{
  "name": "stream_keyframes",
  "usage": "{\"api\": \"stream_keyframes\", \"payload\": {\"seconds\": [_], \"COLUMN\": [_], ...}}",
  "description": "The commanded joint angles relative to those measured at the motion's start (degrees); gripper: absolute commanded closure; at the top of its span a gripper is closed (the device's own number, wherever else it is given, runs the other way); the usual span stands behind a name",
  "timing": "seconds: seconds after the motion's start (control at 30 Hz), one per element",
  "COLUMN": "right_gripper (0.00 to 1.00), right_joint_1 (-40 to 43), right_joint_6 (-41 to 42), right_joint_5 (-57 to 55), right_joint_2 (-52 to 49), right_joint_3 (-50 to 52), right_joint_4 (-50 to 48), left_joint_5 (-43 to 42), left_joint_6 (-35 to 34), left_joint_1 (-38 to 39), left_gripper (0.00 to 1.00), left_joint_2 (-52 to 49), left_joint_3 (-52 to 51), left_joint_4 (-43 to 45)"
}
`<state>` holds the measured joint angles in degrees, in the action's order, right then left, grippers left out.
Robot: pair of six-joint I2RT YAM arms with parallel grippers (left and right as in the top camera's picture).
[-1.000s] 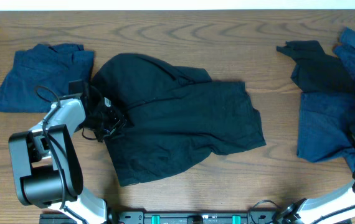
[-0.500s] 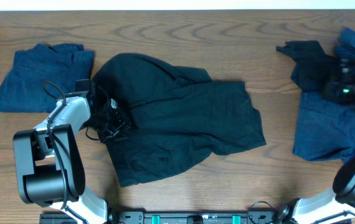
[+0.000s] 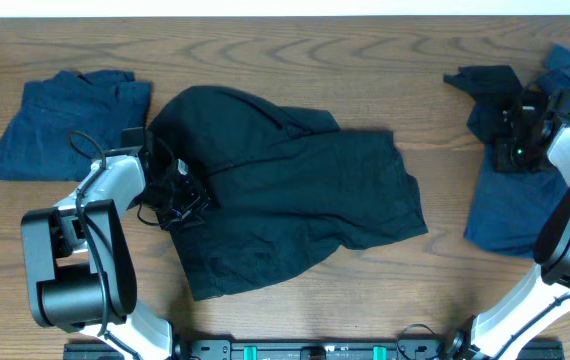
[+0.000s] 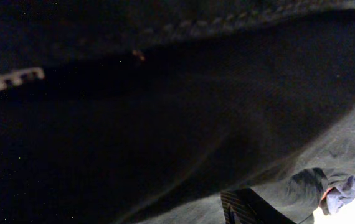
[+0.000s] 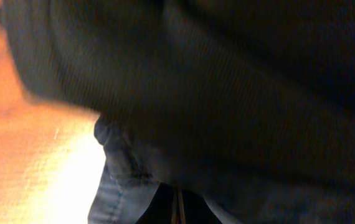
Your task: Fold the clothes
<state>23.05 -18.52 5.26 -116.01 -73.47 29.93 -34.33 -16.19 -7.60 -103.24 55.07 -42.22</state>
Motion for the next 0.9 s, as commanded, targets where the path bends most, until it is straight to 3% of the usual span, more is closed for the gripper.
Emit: {"api": "stream_keyframes", "payload": {"seconds": [0.0, 0.1, 0.2, 0.27, 0.43, 0.57, 0.63, 0.7, 0.77, 0.87], "right_gripper": [0.98, 0.98, 0.86, 0.86, 0.87, 0.88, 0.85, 0.75, 0.65, 0.58], "right_joint_1": [-0.13, 0.76, 2.01, 3.15, 6.84, 8.74, 9.46, 9.97, 9.94, 9.09], "right_joint_6": [4.15, 11.02, 17.25, 22.67, 37.05, 41.38, 42.1, 40.39, 34.53, 25.97], "right_joint_5": [-8.33, -14.6, -19.67, -21.79, -22.21, -23.28, -23.47, -20.22, -13.14, 2.36], "right_joint_2": [-6.73, -8.04, -8.09, -8.09, -8.09, -8.09, -8.09, -7.96, -7.56, -5.35], "right_joint_3": [1.27, 1.27, 0.76, -0.61, -5.09, -7.76, -9.14, -11.08, -13.0, -16.48], "right_joint_4": [-4.24, -10.58, -16.02, -17.35, -15.67, -11.91, -9.33, -7.17, -6.47, -6.05], "left_joint_5": [0.44, 0.44, 0.44, 0.44, 0.44, 0.46, 0.46, 0.46, 0.44, 0.46], "left_joint_6": [1.14, 1.14, 1.14, 1.14, 1.14, 1.14, 1.14, 1.14, 1.14, 1.14], "left_joint_1": [0.07, 0.07, 0.07, 0.07, 0.07, 0.07, 0.07, 0.07, 0.07, 0.07], "left_gripper": [0.54, 0.54, 0.54, 0.54, 0.54, 0.53, 0.54, 0.54, 0.53, 0.53], "left_joint_2": [-0.79, -0.79, -0.79, -0.79, -0.79, -0.79, -0.79, -0.79, -0.79, -0.79], "left_joint_3": [0.68, 0.68, 0.68, 0.68, 0.68, 0.68, 0.68, 0.68, 0.68, 0.68], "left_joint_4": [-0.37, -0.37, -0.37, -0.24, 0.09, 0.09, 0.07, 0.0, 0.02, 0.0]}}
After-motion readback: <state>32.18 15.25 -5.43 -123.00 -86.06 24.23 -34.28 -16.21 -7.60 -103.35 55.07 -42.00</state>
